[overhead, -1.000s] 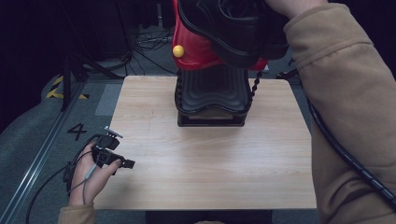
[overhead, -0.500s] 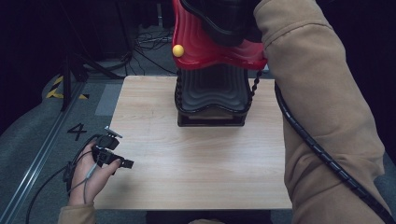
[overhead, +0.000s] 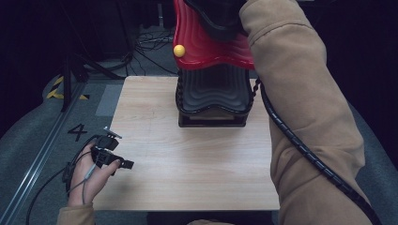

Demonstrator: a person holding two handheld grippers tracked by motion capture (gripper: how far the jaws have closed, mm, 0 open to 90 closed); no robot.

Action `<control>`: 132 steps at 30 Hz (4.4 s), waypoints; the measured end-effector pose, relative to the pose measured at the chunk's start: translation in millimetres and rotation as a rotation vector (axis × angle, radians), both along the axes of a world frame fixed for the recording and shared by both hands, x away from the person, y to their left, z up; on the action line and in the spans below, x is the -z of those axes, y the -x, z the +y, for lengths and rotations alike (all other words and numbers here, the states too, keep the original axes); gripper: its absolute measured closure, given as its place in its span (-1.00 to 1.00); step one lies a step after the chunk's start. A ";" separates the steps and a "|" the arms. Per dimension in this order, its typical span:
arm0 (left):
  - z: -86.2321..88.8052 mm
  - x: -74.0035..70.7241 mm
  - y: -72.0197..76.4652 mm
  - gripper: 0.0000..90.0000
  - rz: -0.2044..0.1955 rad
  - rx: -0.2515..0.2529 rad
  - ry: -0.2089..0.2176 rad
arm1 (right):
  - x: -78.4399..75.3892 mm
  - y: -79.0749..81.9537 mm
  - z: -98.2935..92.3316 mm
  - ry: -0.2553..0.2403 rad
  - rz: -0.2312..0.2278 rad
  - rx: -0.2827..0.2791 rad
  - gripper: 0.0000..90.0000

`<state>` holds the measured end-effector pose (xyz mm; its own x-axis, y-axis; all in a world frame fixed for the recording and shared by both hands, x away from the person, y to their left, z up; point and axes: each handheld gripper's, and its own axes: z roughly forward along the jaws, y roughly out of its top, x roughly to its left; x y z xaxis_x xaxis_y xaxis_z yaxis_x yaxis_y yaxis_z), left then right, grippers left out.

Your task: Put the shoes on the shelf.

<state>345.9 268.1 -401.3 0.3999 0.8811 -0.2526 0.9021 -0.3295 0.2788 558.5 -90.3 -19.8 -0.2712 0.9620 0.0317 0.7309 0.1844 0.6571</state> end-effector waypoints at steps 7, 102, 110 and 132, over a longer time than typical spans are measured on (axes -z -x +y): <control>-1.7 -2.4 0.8 -0.04 -0.020 0.007 -0.006 | 24.6 -7.3 14.5 -0.005 0.006 0.019 0.77; -40.2 -14.2 17.0 -0.09 -0.062 0.055 -0.010 | 261.7 164.4 -221.1 -0.040 0.023 -0.526 -0.12; -37.7 -13.9 23.5 -0.09 -0.078 0.044 -0.009 | 296.9 166.3 -215.4 -0.026 0.023 -0.580 -0.16; -43.0 -9.2 24.4 -0.10 -0.092 0.068 -0.031 | 364.2 163.2 -213.2 -0.011 0.050 -0.568 -0.21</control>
<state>321.5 225.1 -392.1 0.4791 0.8579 -0.1856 0.8485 -0.3986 0.3480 395.3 -303.5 -384.1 -0.7439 0.6649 0.0673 0.5494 0.5510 0.6282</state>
